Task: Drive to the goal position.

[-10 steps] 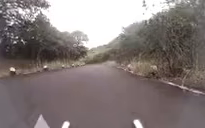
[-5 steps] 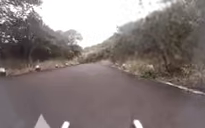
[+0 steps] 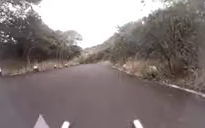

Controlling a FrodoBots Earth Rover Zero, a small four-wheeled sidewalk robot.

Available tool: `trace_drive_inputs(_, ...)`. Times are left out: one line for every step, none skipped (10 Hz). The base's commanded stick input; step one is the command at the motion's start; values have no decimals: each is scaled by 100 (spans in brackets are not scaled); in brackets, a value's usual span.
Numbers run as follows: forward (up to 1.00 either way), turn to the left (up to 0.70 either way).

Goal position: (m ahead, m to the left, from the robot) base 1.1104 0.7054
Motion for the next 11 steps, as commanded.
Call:
trace_drive_inputs(50,0)
trace_drive_inputs(50,0)
trace_drive_inputs(50,0)
trace_drive_inputs(50,0)
trace_drive_inputs(50,-8)
trace_drive_inputs(50,-39)
trace_drive_inputs(50,-50)
trace_drive_inputs(50,-50)
trace_drive_inputs(50,-50)
trace_drive_inputs(50,-50)
trace_drive_inputs(50,0)
